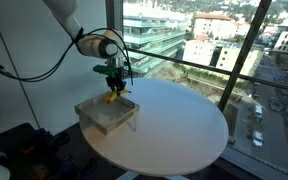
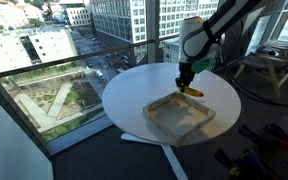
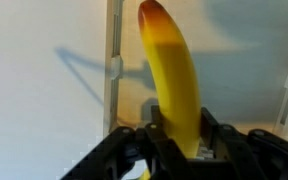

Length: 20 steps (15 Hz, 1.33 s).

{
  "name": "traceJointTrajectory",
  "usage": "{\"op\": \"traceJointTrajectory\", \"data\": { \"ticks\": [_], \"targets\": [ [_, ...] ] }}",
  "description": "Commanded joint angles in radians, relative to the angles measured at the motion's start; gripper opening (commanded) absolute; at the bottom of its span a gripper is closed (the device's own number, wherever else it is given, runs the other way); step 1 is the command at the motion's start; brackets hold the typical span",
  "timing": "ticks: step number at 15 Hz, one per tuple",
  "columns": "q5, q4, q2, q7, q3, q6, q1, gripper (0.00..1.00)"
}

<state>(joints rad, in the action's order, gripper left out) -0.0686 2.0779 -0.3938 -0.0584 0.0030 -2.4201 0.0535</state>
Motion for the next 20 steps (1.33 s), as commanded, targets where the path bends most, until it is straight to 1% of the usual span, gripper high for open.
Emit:
{"op": "traceJointTrajectory", "data": {
  "ticks": [1, 7, 14, 20],
  "targets": [
    [0.021, -0.035, 0.002, -0.024, 0.012, 0.043, 0.01, 0.16],
    [0.033, -0.049, 0.003, -0.035, 0.03, 0.062, 0.022, 0.16],
    [0.089, -0.058, 0.002, -0.026, 0.054, 0.125, 0.025, 0.16],
    [0.087, -0.054, -0.002, -0.028, 0.055, 0.133, 0.032, 0.16]
  ]
}}
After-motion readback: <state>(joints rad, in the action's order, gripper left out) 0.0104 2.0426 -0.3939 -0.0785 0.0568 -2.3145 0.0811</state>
